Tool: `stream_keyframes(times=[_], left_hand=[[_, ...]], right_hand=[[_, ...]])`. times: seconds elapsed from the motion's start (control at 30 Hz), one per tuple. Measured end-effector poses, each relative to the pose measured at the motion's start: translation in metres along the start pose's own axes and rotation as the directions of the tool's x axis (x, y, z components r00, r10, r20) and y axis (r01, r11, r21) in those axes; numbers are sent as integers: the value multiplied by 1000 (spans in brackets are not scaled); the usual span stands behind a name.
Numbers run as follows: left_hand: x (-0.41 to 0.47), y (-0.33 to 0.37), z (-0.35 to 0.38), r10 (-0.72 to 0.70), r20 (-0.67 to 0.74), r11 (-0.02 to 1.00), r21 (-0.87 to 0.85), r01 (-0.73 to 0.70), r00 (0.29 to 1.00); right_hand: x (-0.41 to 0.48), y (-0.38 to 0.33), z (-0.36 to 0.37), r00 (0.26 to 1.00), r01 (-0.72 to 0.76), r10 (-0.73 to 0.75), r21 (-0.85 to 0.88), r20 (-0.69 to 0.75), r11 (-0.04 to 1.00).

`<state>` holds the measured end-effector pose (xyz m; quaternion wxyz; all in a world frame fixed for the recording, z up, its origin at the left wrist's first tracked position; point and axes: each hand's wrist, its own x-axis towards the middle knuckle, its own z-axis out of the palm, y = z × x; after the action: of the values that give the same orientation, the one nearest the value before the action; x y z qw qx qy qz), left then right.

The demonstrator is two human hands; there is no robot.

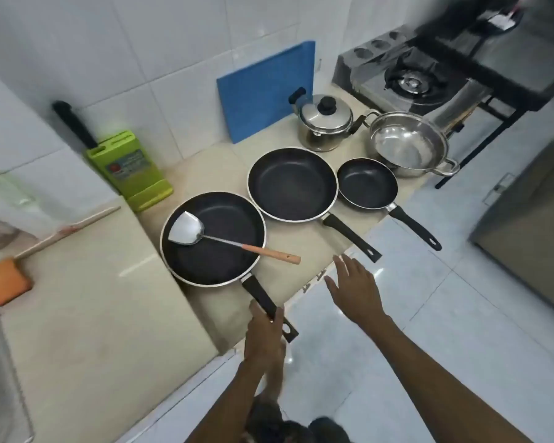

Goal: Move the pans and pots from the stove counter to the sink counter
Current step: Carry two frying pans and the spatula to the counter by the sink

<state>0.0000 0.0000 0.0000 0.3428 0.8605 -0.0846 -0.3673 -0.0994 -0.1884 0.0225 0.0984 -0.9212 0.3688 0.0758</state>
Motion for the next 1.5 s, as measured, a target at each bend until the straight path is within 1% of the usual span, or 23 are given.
stream_keyframes(times=[0.07,0.1,0.13,0.2,0.27,0.33,0.37,0.43,0.47,0.53,0.6,0.67,0.77,0.83,0.93,1.03,1.2,1.27,1.4,1.5], left_hand=[[18,8,6,-147,4,973,-181,145,989],[26,13,7,-205,16,947,-248,203,979],[36,17,7,-270,21,907,-329,261,963],[54,21,12,-354,52,812,-478,334,934],[66,22,18,-426,78,733,-555,394,901],[74,19,27,-473,68,655,-640,402,878],[77,19,31,-498,34,634,-668,391,867],[80,24,37,-545,-92,657,-665,356,833],[80,27,42,-578,-156,666,-657,353,801],[81,38,47,-640,-230,652,-668,359,733],[82,52,51,-673,-275,655,-652,381,686],[84,64,56,-681,-330,672,-636,379,654],[85,82,65,-679,-370,685,-630,366,634],[84,90,69,-686,-376,678,-642,359,623],[80,97,75,-691,-386,672,-655,346,611],[72,101,76,-681,-424,691,-643,331,597],[53,100,58,-656,-483,718,-636,283,581],[43,99,49,-649,-497,720,-647,252,577],[18,92,28,-658,-493,690,-698,193,569],[-9,75,9,-684,-482,650,-744,157,547]], right_hand=[[27,14,-5,997,-42,46,60,-59,997],[41,23,-6,995,-52,56,57,-80,997],[55,29,-13,995,-67,70,47,-69,997],[85,41,-14,997,-82,82,41,-3,996],[109,52,-11,995,-94,91,62,51,994],[134,65,-3,983,-139,117,165,140,976],[146,72,2,973,-169,122,241,196,956],[165,82,9,938,-246,108,411,331,878],[172,87,12,919,-279,84,488,384,827],[186,96,18,901,-304,36,572,432,762],[192,103,23,908,-276,20,561,419,781],[197,108,24,933,-206,-2,539,359,817],[204,113,18,963,-103,-59,564,262,819],[208,114,12,971,-62,-81,564,225,823],[216,115,6,972,-40,-95,547,216,836],[220,116,0,968,-23,-120,556,220,831],[218,104,-12,966,3,-150,573,209,819],[215,95,-23,972,30,-160,585,173,811],[196,73,-45,974,107,-205,591,101,800],[173,51,-58,960,184,-271,585,65,790]])
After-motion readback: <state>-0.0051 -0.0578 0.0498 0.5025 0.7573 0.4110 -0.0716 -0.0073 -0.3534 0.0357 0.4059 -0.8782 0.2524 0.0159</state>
